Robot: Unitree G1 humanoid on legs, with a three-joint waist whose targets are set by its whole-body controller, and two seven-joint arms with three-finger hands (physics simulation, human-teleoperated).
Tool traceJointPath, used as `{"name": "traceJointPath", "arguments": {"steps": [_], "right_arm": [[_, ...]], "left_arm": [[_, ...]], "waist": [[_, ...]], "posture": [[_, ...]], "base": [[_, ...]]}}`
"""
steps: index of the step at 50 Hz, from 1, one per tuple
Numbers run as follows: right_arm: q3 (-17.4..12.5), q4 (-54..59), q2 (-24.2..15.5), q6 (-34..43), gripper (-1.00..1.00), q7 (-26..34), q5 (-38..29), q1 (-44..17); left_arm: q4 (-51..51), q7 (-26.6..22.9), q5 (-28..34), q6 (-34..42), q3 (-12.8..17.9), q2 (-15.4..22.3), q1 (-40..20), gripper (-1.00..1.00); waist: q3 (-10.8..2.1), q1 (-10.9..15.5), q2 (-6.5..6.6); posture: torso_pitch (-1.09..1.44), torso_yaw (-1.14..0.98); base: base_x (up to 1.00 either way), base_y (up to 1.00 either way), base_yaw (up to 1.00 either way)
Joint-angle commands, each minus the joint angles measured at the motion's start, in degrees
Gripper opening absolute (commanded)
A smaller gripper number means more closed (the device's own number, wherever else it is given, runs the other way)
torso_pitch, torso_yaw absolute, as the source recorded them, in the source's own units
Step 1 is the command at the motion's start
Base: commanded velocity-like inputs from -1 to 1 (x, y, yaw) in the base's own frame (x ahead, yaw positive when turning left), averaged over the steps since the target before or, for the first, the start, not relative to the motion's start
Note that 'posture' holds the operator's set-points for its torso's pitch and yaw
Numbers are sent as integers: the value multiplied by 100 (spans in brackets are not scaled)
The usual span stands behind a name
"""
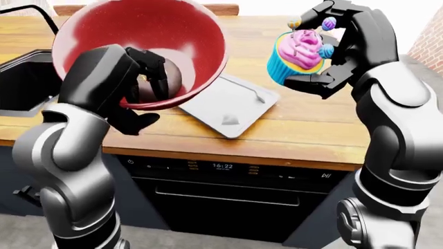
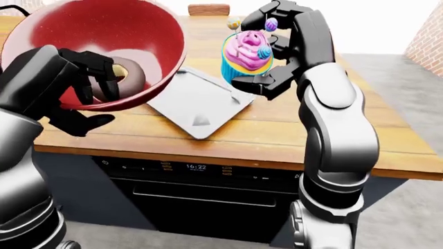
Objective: Pick up the bowl with donut and place it on the tray. Pick up the cupcake and place it on the tray.
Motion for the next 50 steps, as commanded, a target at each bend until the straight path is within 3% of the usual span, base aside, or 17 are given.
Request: {"name": "traceJointPath", "arguments": {"steps": [1,3,5,7,8,10,11,17,19,20,21,24,27,41,50], "right_arm": [[-17,-115,-17,-237,-100,-11,13,-185],[-10,-116,-13,-242,-100,-4,7,-193],[-18,-120,-21,-246,-100,13,6,-196],[-40,-154,-37,-188,-100,30,22,-220],[-40,-181,-50,-153,-100,42,29,-235],[-35,-266,-66,-67,-100,61,40,-259],[-45,-321,-76,-9,-100,76,55,-277],[-66,-501,-115,149,-100,139,132,-335],[-68,-513,-128,174,-100,138,144,-367],[-62,-521,-128,189,-100,133,147,-381],[-49,-519,-127,178,-100,133,145,-377],[-53,-536,-129,210,-100,130,147,-411],[-51,-538,-123,182,-100,131,150,-385],[-91,-560,-180,241,-100,133,189,-449],[-97,-613,-179,273,-100,97,222,-457]], "left_arm": [[-134,190,61,-11,161,93,-178,-100],[-122,203,40,-11,179,111,-184,-100],[-122,192,24,3,190,134,-205,-100],[-111,168,15,31,195,168,-259,-100],[-133,134,19,60,193,180,-286,-100],[-162,101,17,70,188,201,-297,-100],[-183,65,22,88,184,211,-317,-100],[-193,-38,25,121,198,273,-403,-100],[-163,-67,-42,200,185,215,-444,-100],[-156,-95,-70,217,162,203,-433,-100],[-103,-68,-59,199,144,210,-436,-100],[-95,-96,-125,209,118,176,-470,-100],[-74,-87,-28,144,81,189,-436,-100],[-33,-159,9,152,30,79,-501,-100],[547,113,3,-108,-219,-144,-627,-100]], "waist": [[-84,28,-31],[-113,-3,69],[-259,-13,205],[-267,-61,409],[-182,-80,319],[-36,-34,434],[-21,-10,437],[121,79,146],[36,127,-117],[-50,202,-149],[1,178,-47],[-139,130,19],[-173,114,79],[-522,86,84],[-788,117,65]], "posture": [[0,0],[0,0],[0,0],[0,0],[0,0],[0,0],[0,0],[0,0],[0,0],[0,0],[0,0],[0,0],[0,0],[-13,0],[-20,0]], "base": [[45,0,0],[30,0,0],[4,0,0],[0,0,0],[0,0,0],[0,0,0],[0,0,0],[0,0,0],[0,0,0],[0,0,0],[0,0,0],[0,0,0],[0,0,0],[0,0,0],[0,0,0]]}}
